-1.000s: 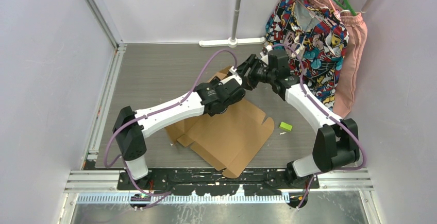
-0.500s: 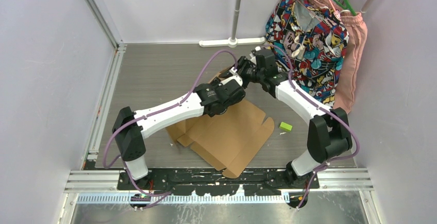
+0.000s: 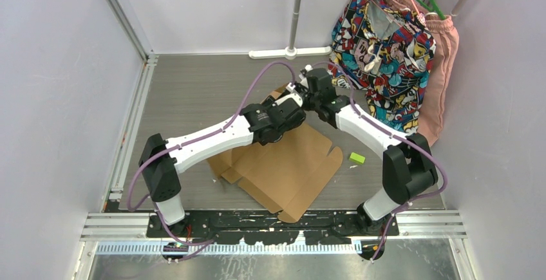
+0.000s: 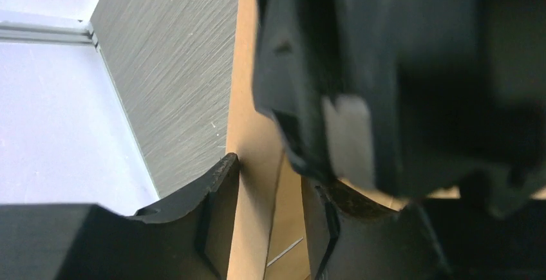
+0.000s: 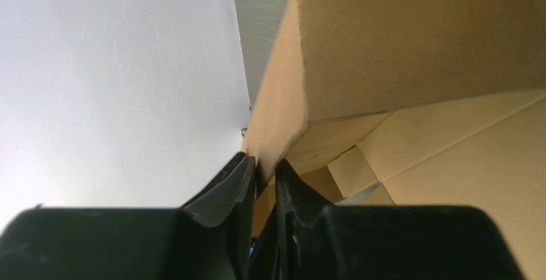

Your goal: Fold the paper box

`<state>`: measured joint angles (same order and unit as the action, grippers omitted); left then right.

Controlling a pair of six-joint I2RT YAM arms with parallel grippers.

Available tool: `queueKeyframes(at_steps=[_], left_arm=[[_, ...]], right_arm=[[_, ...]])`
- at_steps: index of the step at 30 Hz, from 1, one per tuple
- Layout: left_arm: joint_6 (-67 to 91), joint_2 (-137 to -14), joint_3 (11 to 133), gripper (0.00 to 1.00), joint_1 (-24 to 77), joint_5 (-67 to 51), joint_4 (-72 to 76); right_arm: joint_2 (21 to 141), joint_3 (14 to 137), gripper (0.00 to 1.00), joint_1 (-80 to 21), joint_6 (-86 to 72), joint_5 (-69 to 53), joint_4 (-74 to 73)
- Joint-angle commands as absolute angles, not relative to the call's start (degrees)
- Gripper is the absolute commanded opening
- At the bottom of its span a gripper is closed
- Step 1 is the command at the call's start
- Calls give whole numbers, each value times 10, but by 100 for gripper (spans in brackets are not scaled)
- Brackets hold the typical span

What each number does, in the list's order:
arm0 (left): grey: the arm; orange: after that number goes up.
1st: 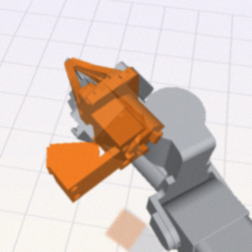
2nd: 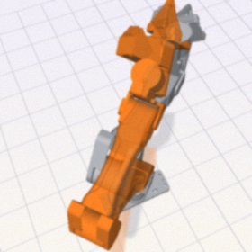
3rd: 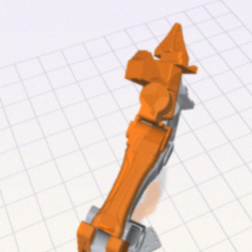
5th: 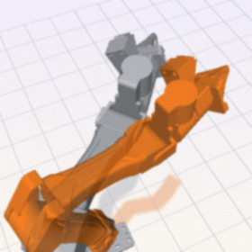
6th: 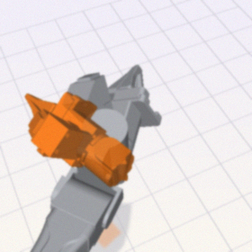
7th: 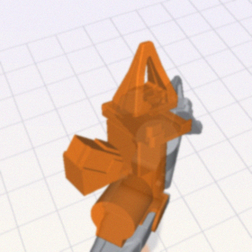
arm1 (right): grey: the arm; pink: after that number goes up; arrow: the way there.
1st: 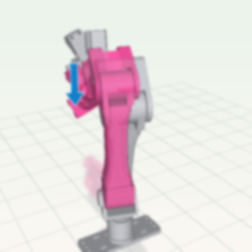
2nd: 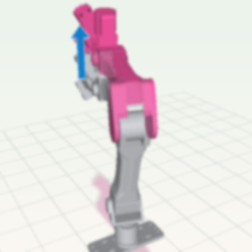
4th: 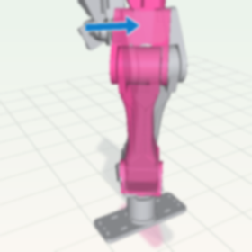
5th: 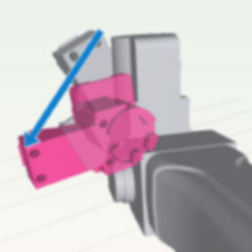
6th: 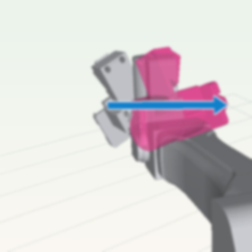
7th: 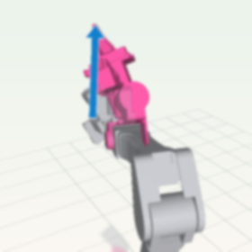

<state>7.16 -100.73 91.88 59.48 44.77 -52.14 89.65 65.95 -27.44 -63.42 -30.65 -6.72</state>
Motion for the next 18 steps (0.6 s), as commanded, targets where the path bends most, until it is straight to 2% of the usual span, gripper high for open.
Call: queueKeyframes(at_steps=[1,6,13,15,18], left_arm=[[87,-980,919,41,591,437,-497],[95,-965,908,41,584,422,-491],[114,-943,911,41,583,423,-515],[121,-941,915,38,584,434,-532],[131,-947,921,26,586,452,-567]], right_arm=[[885,635,18,-287,-620,-309,-41],[882,596,2,-287,-614,-297,5],[888,547,1,-288,-627,-291,120],[893,540,1,-288,-630,-293,141],[903,532,1,-288,-635,-295,161]])
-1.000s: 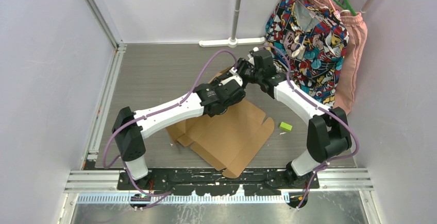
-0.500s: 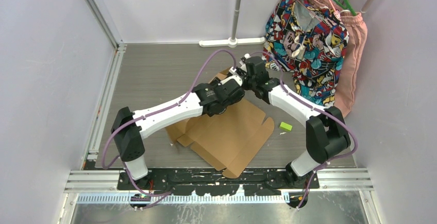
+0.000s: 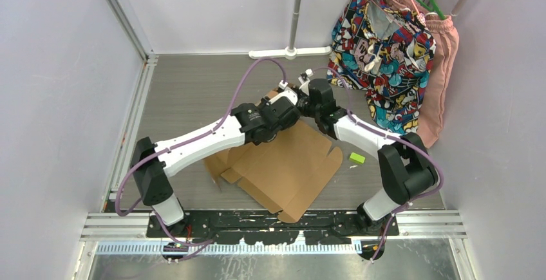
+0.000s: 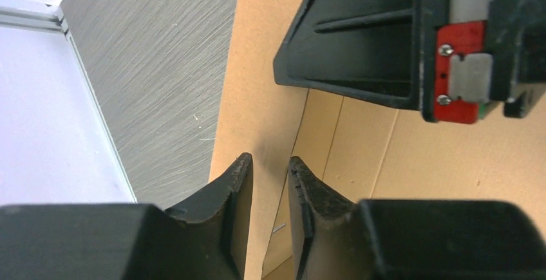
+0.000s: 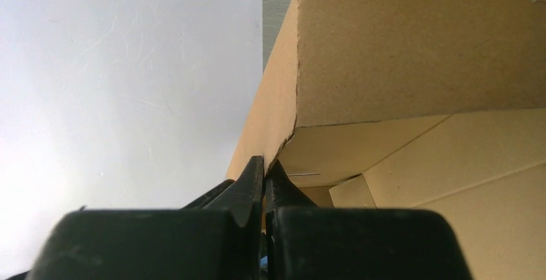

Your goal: Fold the paper box

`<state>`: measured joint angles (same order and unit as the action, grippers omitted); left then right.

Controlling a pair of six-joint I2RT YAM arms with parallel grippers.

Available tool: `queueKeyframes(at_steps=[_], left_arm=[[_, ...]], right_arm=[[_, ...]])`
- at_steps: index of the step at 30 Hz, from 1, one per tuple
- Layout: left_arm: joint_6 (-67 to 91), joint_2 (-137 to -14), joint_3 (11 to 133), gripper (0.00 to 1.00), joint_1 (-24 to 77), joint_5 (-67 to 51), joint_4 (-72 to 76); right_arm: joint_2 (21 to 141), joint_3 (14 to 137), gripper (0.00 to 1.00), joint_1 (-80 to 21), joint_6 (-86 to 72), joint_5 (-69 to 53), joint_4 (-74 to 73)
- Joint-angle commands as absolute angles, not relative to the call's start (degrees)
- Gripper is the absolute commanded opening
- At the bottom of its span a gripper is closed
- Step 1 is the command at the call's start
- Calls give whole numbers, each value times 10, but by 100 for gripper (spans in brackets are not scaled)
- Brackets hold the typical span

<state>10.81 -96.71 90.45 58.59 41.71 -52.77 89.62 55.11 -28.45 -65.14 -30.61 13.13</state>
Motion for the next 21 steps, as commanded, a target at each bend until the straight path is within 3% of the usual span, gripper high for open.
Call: queueKeyframes(at_steps=[1,15,21], left_arm=[[134,-951,921,23,590,462,-579],[203,-979,880,23,630,567,-662],[231,-1015,886,11,651,605,-687]], right_arm=[[905,531,1,-288,-637,-296,164],[914,517,1,-288,-634,-304,177],[912,509,2,-288,-630,-313,181]])
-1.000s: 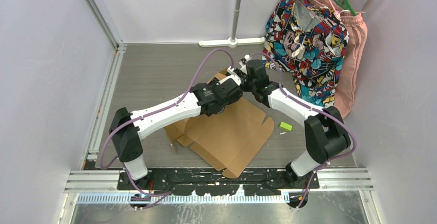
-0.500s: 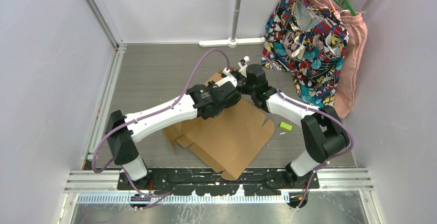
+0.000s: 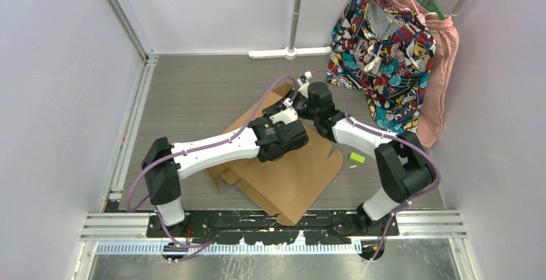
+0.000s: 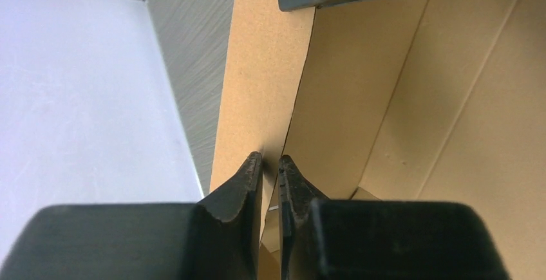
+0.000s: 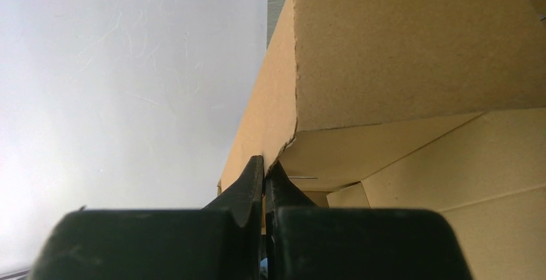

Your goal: Fold the paper box

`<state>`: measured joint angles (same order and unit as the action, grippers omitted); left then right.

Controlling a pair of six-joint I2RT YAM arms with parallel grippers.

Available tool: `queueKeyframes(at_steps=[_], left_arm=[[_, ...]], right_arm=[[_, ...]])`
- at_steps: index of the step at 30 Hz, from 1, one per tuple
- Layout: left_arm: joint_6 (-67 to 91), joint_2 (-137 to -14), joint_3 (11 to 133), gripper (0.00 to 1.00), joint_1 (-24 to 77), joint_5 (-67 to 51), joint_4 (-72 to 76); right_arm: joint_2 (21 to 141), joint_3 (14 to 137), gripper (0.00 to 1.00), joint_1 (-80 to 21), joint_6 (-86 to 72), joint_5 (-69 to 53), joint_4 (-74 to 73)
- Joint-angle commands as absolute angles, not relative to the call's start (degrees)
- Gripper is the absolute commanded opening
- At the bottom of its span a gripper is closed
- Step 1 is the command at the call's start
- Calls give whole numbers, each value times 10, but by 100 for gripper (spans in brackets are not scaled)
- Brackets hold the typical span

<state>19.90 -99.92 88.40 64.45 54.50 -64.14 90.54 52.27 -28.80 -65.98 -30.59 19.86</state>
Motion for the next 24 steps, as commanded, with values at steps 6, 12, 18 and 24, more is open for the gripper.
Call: queueKeyframes(at_steps=[6,12,18,24], left_arm=[[234,-1024,895,7,663,606,-686],[235,-1015,898,6,665,605,-692],[235,-1016,910,5,673,608,-698],[240,-1027,925,5,683,614,-711]], right_arm=[[898,503,32,-282,-618,-327,163],[856,479,48,-222,-619,-355,157],[800,460,50,-131,-631,-400,165],[795,455,50,-44,-630,-400,174]])
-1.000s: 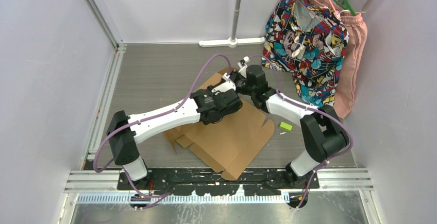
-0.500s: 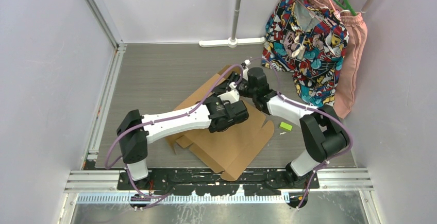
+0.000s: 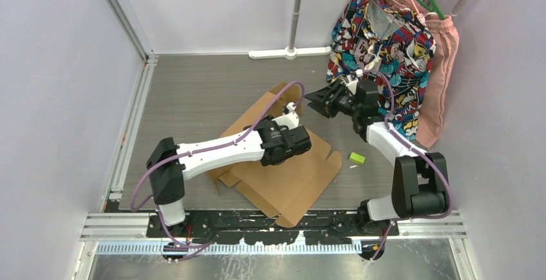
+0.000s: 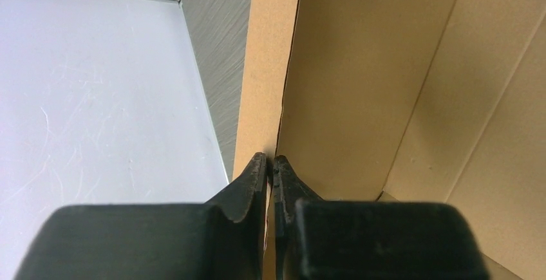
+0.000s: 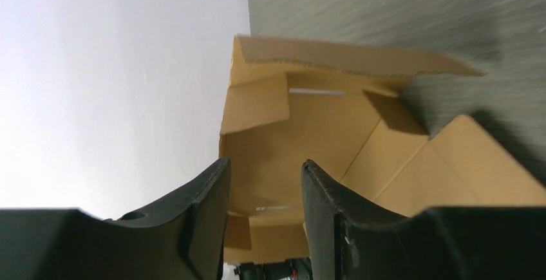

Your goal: Fold the paper box

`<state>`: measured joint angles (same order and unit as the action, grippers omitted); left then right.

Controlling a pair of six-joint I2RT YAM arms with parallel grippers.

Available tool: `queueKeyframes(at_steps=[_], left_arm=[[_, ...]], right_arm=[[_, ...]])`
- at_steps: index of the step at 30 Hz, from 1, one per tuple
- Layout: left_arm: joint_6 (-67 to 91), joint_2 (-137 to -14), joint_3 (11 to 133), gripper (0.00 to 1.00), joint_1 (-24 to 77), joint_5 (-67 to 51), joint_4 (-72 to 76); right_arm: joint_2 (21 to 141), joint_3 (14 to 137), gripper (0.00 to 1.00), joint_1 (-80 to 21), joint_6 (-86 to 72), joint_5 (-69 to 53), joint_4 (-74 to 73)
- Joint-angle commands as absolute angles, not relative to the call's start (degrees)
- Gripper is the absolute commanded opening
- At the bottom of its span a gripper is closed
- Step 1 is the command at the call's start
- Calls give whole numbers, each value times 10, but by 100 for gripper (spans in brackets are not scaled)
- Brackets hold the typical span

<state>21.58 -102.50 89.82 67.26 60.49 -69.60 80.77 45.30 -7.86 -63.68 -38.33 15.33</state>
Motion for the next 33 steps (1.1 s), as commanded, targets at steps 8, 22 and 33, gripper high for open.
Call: queueKeyframes(at_steps=[8,22,33], left_arm=[[243,-1031,941,5,696,616,-722],[246,-1043,952,5,707,616,-734],[241,-1053,961,4,711,614,-732]], right_arm=[[910,522,48,-28,-589,-384,171],[1179,644,46,10,-734,-437,413],[1278,750,47,-26,-783,-514,441]])
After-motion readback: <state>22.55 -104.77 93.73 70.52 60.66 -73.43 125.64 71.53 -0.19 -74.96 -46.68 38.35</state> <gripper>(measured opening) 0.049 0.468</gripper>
